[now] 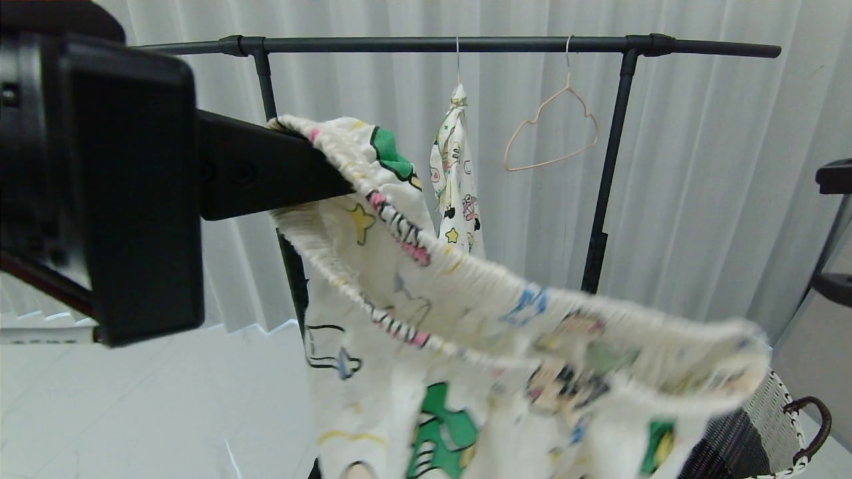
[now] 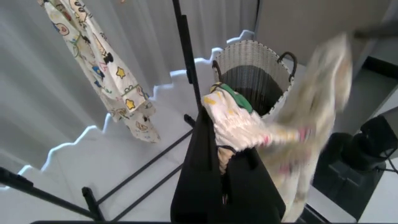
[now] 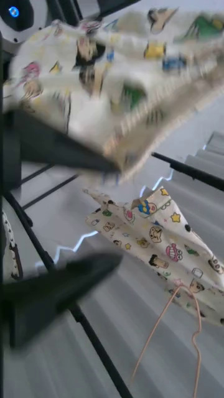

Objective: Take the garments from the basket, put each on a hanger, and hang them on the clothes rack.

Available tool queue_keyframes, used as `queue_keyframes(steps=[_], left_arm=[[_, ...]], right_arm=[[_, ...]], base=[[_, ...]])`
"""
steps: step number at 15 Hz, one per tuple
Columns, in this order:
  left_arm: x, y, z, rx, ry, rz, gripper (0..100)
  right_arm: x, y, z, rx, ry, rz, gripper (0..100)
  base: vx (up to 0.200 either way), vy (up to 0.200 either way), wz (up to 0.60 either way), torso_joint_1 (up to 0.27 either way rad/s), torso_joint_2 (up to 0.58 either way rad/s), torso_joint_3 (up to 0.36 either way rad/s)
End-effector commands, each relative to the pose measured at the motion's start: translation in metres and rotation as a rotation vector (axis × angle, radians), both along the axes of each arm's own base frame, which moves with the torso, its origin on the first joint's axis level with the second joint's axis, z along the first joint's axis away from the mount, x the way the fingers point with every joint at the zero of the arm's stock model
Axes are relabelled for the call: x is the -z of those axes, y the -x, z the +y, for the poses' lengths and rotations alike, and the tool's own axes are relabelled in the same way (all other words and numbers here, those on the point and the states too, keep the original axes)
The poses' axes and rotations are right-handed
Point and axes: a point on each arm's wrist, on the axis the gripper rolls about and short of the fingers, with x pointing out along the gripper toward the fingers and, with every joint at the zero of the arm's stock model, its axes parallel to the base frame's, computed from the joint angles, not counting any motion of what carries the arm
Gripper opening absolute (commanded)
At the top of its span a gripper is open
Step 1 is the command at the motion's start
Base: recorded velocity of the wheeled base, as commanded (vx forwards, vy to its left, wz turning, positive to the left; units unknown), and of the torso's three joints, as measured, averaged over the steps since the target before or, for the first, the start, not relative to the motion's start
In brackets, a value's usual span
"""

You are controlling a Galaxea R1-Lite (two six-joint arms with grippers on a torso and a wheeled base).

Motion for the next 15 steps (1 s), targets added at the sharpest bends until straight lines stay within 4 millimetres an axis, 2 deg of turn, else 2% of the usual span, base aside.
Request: queue_keyframes(steps=[1, 3, 7, 10, 15], left_arm=[[0.006, 0.001, 0.004, -0.045, -0.025, -0.004, 0], [0.018, 0.001, 0.013, -0.151, -0.074, -0.017, 0], [0.037, -0.006, 0.035, -0.397, -0.168, -0.048, 0], [0.046, -0.006, 0.043, -0.487, -0.211, -0.060, 0], [0.046, -0.003, 0.049, -0.497, -0.205, -0.065, 0]], right_arm=[[0.005, 0.000, 0.001, -0.009, 0.014, 0.006, 100], [0.008, -0.002, 0.001, 0.018, 0.010, 0.001, 100], [0.021, -0.023, -0.015, 0.454, 0.096, -0.008, 100], [0.021, -0.030, -0.027, 0.589, 0.101, -0.018, 100], [0.017, -0.037, -0.041, 0.716, 0.115, -0.059, 100]], base=[[0.000, 0.000, 0.00, 0.000, 0.00, 0.000], [0.000, 0.000, 0.00, 0.000, 0.00, 0.000], [0.000, 0.000, 0.00, 0.000, 0.00, 0.000], [0.000, 0.000, 0.00, 0.000, 0.00, 0.000], [0.000, 0.200, 0.00, 0.001, 0.00, 0.001]])
